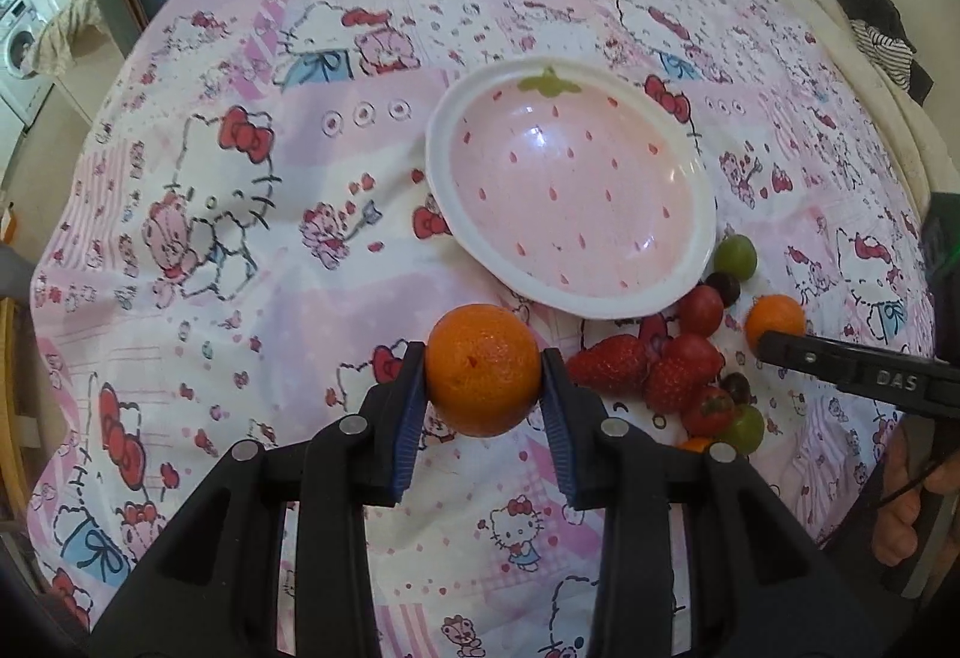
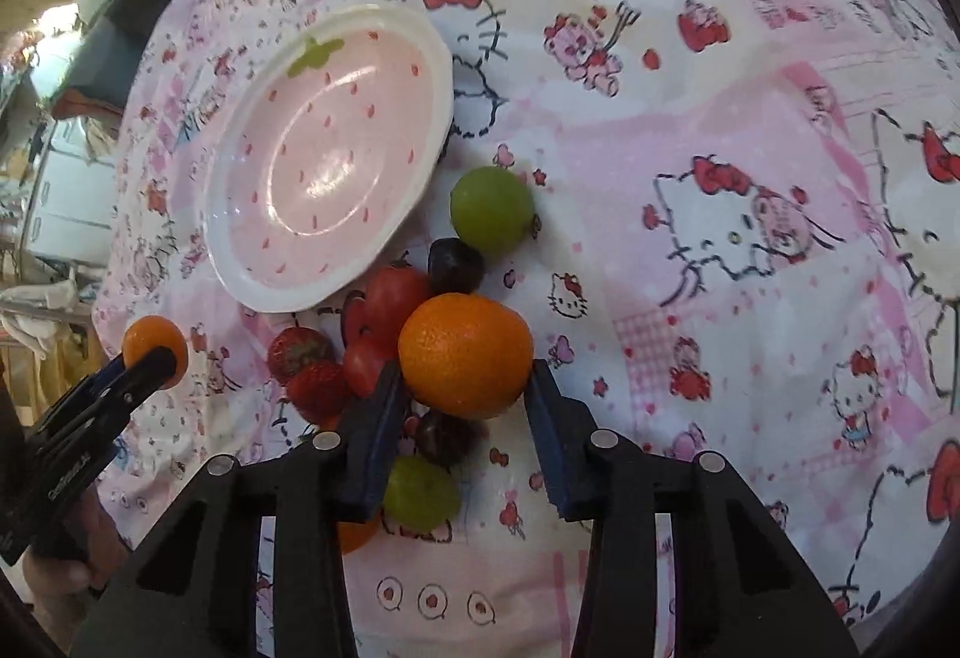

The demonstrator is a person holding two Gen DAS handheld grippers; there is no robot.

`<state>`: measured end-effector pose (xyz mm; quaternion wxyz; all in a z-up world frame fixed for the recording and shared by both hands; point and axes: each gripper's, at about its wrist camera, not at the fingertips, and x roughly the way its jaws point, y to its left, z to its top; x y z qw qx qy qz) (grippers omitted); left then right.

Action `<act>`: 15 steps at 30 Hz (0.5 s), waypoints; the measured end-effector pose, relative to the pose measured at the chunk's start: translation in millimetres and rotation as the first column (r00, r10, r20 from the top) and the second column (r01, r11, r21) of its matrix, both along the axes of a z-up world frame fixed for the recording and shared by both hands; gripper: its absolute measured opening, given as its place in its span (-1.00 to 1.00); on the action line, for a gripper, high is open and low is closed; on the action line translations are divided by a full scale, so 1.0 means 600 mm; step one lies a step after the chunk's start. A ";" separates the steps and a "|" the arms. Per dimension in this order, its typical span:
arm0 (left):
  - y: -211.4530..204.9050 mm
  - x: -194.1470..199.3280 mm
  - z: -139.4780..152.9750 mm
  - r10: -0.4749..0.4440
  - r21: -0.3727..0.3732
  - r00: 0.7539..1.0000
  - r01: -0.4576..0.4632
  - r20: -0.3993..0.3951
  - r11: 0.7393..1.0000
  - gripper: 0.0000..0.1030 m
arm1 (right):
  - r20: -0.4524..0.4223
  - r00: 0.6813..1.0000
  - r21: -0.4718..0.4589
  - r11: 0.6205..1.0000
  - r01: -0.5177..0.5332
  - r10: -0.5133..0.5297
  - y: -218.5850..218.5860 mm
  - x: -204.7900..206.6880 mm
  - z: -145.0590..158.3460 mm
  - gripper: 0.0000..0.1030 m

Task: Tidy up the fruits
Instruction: 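Grasp a small orange with the left gripper while the right gripper grasps a larger orange, then lift both held oranges and carry them over the white plate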

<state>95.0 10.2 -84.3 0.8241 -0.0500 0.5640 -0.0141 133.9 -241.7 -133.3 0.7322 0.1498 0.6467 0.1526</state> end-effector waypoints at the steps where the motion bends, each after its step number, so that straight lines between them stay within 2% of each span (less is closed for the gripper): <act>1: 0.003 -0.002 0.004 0.011 0.013 1.000 -0.012 0.015 1.000 -0.38 | 0.011 1.000 0.003 1.000 0.008 -0.008 -0.004 -0.002 0.006 -0.18; 7: 0.027 -0.004 0.029 0.084 0.042 0.992 -0.088 0.093 0.995 -0.38 | 0.144 0.985 0.020 0.995 0.098 -0.100 -0.034 -0.012 0.060 -0.18; 11: 0.038 0.000 0.055 0.107 0.057 0.981 -0.118 0.161 0.991 -0.38 | 0.266 0.951 0.113 0.985 0.132 -0.158 -0.051 -0.014 0.107 -0.18; 15: 0.044 0.019 0.081 0.117 0.064 0.971 -0.132 0.208 0.989 -0.38 | 0.359 0.919 0.169 0.980 0.108 -0.163 -0.052 0.004 0.145 -0.18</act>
